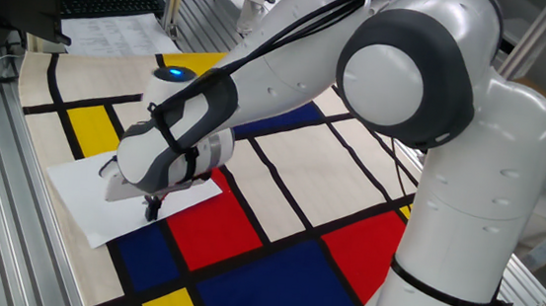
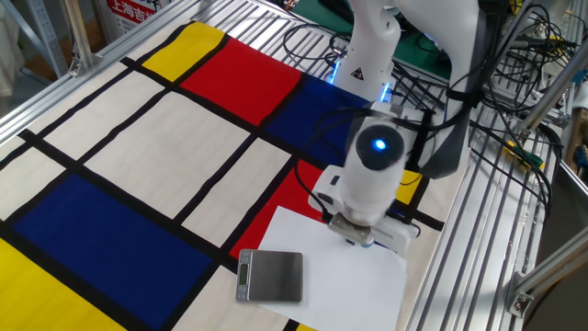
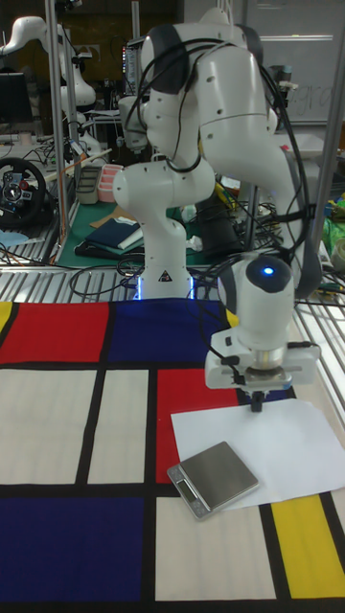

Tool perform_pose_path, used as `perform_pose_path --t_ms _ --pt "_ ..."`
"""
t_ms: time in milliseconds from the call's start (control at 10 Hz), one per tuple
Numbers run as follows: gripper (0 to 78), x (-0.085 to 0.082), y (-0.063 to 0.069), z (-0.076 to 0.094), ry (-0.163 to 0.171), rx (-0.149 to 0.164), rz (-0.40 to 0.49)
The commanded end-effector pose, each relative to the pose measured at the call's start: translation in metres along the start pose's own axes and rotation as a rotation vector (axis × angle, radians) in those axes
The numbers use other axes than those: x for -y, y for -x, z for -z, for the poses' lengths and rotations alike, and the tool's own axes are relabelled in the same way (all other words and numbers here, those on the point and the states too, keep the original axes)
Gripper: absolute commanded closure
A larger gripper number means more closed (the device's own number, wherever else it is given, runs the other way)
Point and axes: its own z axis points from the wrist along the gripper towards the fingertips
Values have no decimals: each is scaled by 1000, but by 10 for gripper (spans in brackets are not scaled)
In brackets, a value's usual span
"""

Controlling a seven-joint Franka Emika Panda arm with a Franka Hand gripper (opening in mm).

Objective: Unfold a piece of paper

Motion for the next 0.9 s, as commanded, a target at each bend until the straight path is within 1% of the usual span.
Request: perform_pose_path --t_ms 100,300,400,500,600,700,800,900 --pt "764 -9 -2 12 -32 -69 -65" --pt "764 -31 -7 22 -24 -85 -106" --pt "764 -43 -10 26 -11 -81 -118" --pt "764 -53 -13 29 -6 -75 -123" --pt "764 -58 -14 31 4 -72 -123" --pt "764 -61 -16 32 22 -73 -136" --pt "764 -62 -16 32 27 -74 -140" --pt "764 -69 -17 27 28 -75 -162"
